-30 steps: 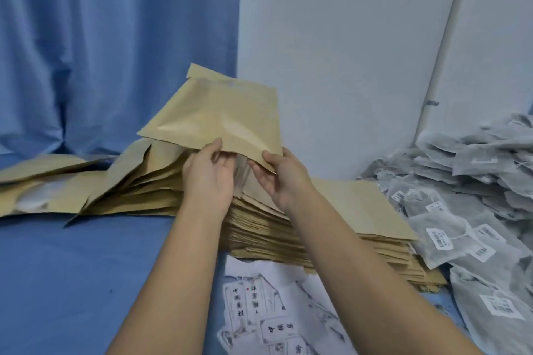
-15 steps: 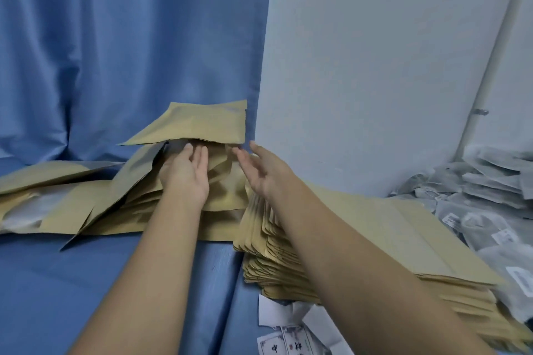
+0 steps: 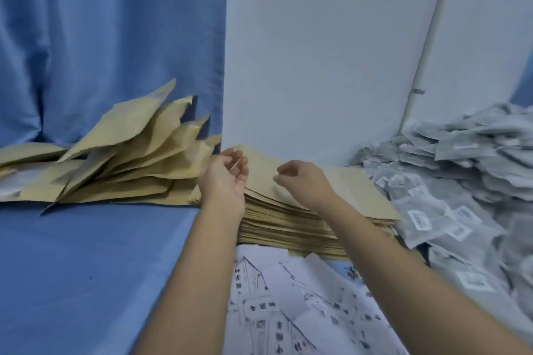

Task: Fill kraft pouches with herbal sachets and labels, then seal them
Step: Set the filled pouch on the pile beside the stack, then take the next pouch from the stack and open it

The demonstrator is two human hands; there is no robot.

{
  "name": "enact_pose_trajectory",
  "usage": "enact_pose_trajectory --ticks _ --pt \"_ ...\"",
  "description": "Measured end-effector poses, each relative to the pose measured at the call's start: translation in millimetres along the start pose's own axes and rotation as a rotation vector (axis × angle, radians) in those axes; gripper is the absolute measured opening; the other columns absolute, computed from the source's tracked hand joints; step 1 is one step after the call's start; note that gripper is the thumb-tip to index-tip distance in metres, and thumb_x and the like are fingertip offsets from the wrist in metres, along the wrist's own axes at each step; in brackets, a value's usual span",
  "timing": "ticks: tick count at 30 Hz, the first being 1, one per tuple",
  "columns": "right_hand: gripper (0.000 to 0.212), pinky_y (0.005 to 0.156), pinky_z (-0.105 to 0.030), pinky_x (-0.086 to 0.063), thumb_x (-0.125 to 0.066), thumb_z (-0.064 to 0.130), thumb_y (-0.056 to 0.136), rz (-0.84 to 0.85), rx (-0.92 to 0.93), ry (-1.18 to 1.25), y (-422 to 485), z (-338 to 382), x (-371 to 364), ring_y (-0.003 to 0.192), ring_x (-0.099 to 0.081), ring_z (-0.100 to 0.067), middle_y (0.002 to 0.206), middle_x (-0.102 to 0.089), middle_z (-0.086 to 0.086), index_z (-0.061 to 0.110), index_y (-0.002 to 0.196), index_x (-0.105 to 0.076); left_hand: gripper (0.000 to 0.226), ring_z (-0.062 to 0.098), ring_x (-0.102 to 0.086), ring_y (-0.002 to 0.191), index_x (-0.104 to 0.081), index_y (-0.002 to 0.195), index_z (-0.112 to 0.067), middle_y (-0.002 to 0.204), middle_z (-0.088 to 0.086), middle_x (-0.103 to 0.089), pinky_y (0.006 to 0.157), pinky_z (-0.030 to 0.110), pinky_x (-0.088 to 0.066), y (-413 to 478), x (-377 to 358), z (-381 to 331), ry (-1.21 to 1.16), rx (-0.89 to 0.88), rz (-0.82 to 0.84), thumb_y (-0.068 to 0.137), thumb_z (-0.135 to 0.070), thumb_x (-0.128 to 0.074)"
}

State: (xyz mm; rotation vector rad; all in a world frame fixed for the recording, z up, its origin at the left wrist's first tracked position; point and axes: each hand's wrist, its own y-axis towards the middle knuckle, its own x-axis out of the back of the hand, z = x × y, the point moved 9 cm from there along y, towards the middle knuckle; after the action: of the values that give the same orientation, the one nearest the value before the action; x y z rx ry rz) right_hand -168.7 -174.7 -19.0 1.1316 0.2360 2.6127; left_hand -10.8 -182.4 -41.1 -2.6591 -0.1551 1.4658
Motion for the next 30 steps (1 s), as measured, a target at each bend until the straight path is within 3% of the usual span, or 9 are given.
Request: enact_pose_trajectory --ticks 5,8,12,15,19,21,25,28,30 --pt "0.059 0.085 -0.035 -0.044 -0.049 0.062 0.088 0.134 0.114 -0.457 -44.2 -49.7 -0.4 0.105 -0.058 -0.028 0.114 -0.064 -0.007 0.014 0.121 -0.056 0.025 0.013 -0.056 0.058 -0.058 0.080 -0.007 0.073 0.005 -0.059 0.049 0.017 -0.047 -37.9 -10.6 53.8 0.023 0.040 0.069 0.092 0.001 -0.038" --pt "0.046 0.070 -0.034 -0.038 -0.040 0.056 0.095 0.004 0.203 -0.551 -56.0 -53.4 14.4 0.093 -0.060 -0.031 0.098 -0.067 -0.009 0.016 0.107 -0.058 0.028 0.012 -0.049 0.049 -0.054 0.073 -0.008 0.062 0.004 -0.055 0.044 0.016 -0.040 -53.9 -7.0 84.2 0.036 0.095 0.073 0.086 0.004 -0.032" --pt "0.031 0.069 -0.037 -0.043 -0.037 0.030 0.101 -0.120 0.186 -0.480 -59.7 -56.5 29.8 0.092 -0.059 -0.036 0.098 -0.067 -0.015 0.011 0.118 -0.054 0.029 0.011 -0.036 0.031 -0.042 0.062 -0.007 0.044 0.004 -0.043 0.035 0.013 -0.028 -62.4 2.2 102.0 0.109 0.086 0.028 0.078 0.009 -0.023" --pt "0.022 0.064 -0.034 -0.037 -0.045 0.011 0.092 -0.276 0.188 -0.407 -66.7 -56.7 42.9 0.085 -0.059 -0.034 0.089 -0.066 -0.012 0.009 0.108 -0.059 0.027 0.011 -0.044 0.033 -0.048 0.070 -0.006 0.057 0.008 -0.050 0.036 0.014 -0.032 -61.5 12.4 98.6 0.227 0.040 -0.071 0.086 0.003 -0.028" --pt "0.023 0.089 -0.026 -0.042 -0.053 0.001 0.086 -0.463 0.189 -0.052 -89.2 -67.1 58.0 0.091 -0.062 -0.021 0.093 -0.072 -0.004 0.009 0.093 -0.072 0.029 0.021 -0.065 0.072 -0.062 0.093 -0.017 0.085 0.007 -0.066 0.058 0.027 -0.054 -57.8 15.1 89.4 0.237 0.042 -0.044 0.092 -0.035 -0.038" --pt "0.024 0.112 -0.022 -0.023 -0.053 -0.008 0.084 -0.466 0.234 -0.025 -96.5 -69.4 56.7 0.109 -0.059 -0.022 0.102 -0.071 -0.008 0.004 0.091 -0.073 0.033 0.024 -0.065 0.082 -0.065 0.095 -0.022 0.091 0.004 -0.068 0.065 0.035 -0.057 -53.8 16.4 81.2 0.309 0.050 -0.026 0.089 -0.046 -0.043" --pt "0.055 0.117 -0.028 0.011 -0.041 -0.021 0.078 -0.409 0.229 -0.132 -100.9 -75.1 54.2 0.143 -0.027 -0.019 0.140 -0.050 -0.003 0.011 0.114 -0.069 0.018 0.018 -0.058 0.076 -0.058 0.083 -0.018 0.089 0.004 -0.063 0.059 0.026 -0.048 -52.9 16.7 60.0 0.619 -0.104 -0.054 0.094 -0.009 -0.048" --pt "0.061 0.119 -0.029 -0.016 -0.035 -0.019 0.081 -0.436 0.125 0.074 -106.5 -84.6 59.0 0.139 -0.034 -0.011 0.143 -0.047 0.000 0.013 0.128 -0.058 0.027 0.017 -0.061 0.089 -0.064 0.102 -0.019 0.106 0.002 -0.067 0.077 0.029 -0.049 -66.8 -5.5 43.5 0.729 -0.445 0.015 0.097 -0.007 -0.040" --pt "0.053 0.094 -0.015 -0.043 -0.037 -0.011 0.086 -0.427 0.033 0.294 -108.8 -92.1 60.0 0.108 -0.056 0.006 0.124 -0.061 0.006 0.016 0.125 -0.060 0.038 0.009 -0.056 0.113 -0.056 0.130 -0.025 0.129 -0.006 -0.060 0.098 0.025 -0.044 -83.9 -28.3 42.1 0.803 -0.671 0.138 0.100 -0.011 -0.037"
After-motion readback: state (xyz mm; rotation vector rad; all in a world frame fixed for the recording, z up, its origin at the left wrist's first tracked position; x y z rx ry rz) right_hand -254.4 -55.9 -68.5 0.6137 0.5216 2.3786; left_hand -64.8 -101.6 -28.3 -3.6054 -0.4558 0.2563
